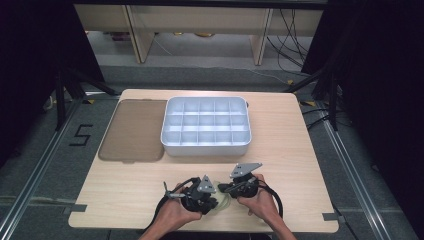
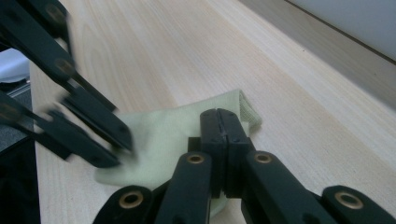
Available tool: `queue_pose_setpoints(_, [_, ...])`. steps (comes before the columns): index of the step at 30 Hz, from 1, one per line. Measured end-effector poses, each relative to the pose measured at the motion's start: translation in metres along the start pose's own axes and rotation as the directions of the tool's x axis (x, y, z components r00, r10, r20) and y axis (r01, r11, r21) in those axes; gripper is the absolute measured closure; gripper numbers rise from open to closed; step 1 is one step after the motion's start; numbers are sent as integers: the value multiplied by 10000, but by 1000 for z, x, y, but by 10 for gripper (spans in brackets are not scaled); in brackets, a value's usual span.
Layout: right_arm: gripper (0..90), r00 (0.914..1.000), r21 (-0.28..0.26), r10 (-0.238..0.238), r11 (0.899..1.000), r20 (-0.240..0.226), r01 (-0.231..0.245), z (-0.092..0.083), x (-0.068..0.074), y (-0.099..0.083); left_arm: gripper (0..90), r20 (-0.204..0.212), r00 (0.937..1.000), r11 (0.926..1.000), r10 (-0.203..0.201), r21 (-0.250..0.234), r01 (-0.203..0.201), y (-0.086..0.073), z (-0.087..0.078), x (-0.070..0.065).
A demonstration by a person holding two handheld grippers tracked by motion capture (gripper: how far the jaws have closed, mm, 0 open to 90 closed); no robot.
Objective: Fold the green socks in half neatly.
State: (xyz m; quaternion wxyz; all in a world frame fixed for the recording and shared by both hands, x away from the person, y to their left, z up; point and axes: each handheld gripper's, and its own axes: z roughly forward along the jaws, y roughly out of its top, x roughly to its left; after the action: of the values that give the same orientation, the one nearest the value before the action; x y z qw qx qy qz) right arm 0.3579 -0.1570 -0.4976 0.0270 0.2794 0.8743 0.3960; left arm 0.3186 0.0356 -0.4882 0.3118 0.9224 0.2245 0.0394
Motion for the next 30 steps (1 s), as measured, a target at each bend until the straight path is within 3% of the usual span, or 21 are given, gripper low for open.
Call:
queue_pose_setpoints(5, [900,9999,-77,-138,9999,83,138,-1,-3,-1,842,-90,10000,10000,-41,-42,40,0,0,1])
queue_pose_setpoints(6, [900,9998,-84,-117,9999,141,118,-2,-4,-1,842,-94,9999,9999,-113,-127,112,0,0,0])
queue_pose_setpoints(7, [900,9998,-83,-109,9999,182,111,-3,-6,-1,842,-87,9990,9987,-438,-258,435,-1,1,-1])
queue_pose_setpoints(8, [900,9996,-108,-71,9999,282,74,-4,-8,-2,843,-94,9991,9989,-423,-230,420,-1,1,-1])
queue_pose_setpoints(10, [900,9990,21,32,10000,438,-33,-6,-11,-3,843,-130,9999,10000,-9,-6,9,0,0,0])
queue_pose_setpoints(12, [896,9963,154,11,9999,864,-24,-7,-16,-5,843,-148,9999,10000,5,44,-4,0,-1,0])
queue_pose_setpoints(15, [894,9955,-39,186,9998,927,-183,-12,-20,-5,842,-224,9997,10000,-38,-39,37,0,0,-1])
queue_pose_setpoints(16, [892,9963,-470,284,9986,814,-246,-21,-19,-2,841,-243,9997,10000,7,-62,-8,0,0,-1])
queue_pose_setpoints(20, [857,9984,-924,467,9948,311,-436,-31,-15,3,840,-262,9997,10000,-3,-65,1,0,0,-1])
queue_pose_setpoints(21, [835,9986,-924,472,9947,251,-447,-30,-15,5,839,-277,9991,9990,-319,-309,311,0,2,-4])
queue_pose_setpoints(22, [818,9977,-837,684,9942,27,-680,-27,-14,6,838,-307,9993,9994,-195,-277,186,0,2,-3])
queue_pose_setpoints(27, [676,9976,-454,689,9966,8,-688,-16,-12,10,835,-302,9994,9994,-186,-306,177,0,2,-4])
queue_pose_setpoints(29, [609,9962,-207,859,9961,-126,-861,-12,-11,11,834,-338,9992,9994,-198,-279,189,0,1,-4])
queue_pose_setpoints(30, [596,9930,-65,1170,9931,-175,-1172,-10,-9,12,833,-356,9991,9994,-209,-298,199,0,2,-4])
